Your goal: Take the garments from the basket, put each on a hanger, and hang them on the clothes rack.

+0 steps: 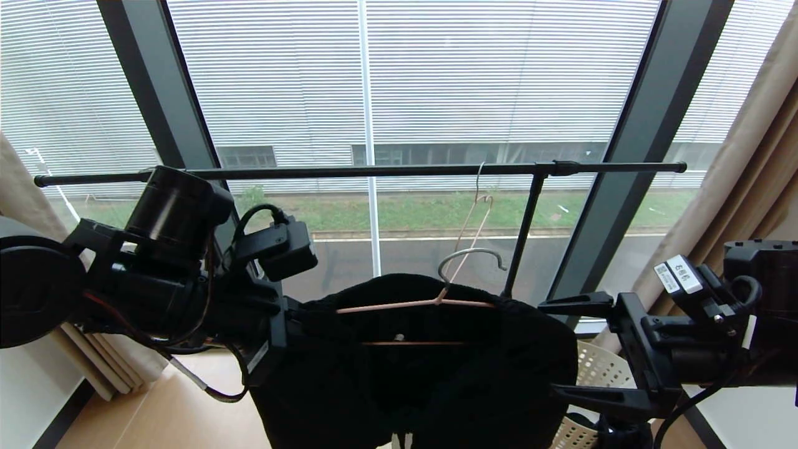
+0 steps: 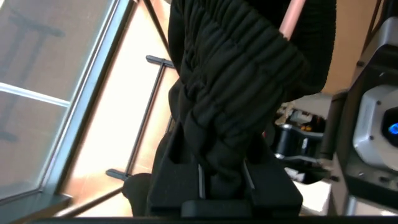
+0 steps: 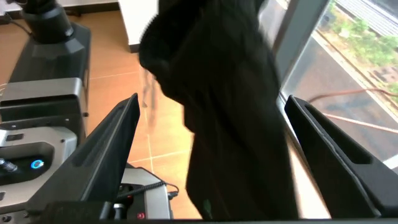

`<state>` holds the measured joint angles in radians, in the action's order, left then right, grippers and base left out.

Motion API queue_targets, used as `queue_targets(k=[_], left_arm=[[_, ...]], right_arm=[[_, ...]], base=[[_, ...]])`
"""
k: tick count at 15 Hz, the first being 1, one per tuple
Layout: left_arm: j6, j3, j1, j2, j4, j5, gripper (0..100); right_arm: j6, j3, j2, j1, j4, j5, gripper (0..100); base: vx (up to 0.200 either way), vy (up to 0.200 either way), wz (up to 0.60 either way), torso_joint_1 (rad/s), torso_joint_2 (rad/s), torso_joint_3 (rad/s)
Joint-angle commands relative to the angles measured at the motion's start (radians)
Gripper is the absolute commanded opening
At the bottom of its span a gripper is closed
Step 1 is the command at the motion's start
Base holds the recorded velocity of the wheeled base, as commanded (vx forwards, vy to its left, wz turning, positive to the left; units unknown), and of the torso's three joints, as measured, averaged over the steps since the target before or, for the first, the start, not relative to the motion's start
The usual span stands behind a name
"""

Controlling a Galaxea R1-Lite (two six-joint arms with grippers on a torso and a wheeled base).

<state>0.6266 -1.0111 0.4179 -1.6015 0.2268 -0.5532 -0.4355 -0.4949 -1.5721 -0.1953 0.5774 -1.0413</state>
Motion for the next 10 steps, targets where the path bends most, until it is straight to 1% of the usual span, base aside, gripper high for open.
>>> queue_targets(k=[1,2,4,6,7,10], left_arm=[[-0.004,0.020,-0.019,0.044,0.000,-0.008,0],[-0.005,0.040,-0.033,0.063,0.000,-0.022,0],[-0.005,0.060,-0.045,0.084,0.000,-0.027,0],[-0.007,0.062,-0.053,0.095,0.000,-0.027,0],[-0.045,0.072,-0.060,0.120,0.000,-0.028,0],[-0.079,0.085,-0.060,0.124,0.000,-0.030,0]], right_arm=[[0.000,-0.010,-0.017,0.028,0.001,0.001,100],[-0.002,-0.017,-0.042,0.050,0.009,0.001,100],[-0.005,-0.008,-0.080,0.057,0.067,0.000,100],[-0.015,-0.004,-0.095,0.062,0.082,0.000,100],[-0.037,-0.007,-0.131,0.062,0.084,0.004,100],[-0.043,-0.004,-0.135,0.062,0.084,0.010,100]], base=[[0.000,0.000,0.00,0.000,0.00,0.000],[0.000,0.000,0.00,0.000,0.00,0.000],[0.000,0.000,0.00,0.000,0.00,0.000],[0.000,0.000,0.00,0.000,0.00,0.000],[0.000,0.000,0.00,0.000,0.00,0.000],[0.000,0.000,0.00,0.000,0.00,0.000]])
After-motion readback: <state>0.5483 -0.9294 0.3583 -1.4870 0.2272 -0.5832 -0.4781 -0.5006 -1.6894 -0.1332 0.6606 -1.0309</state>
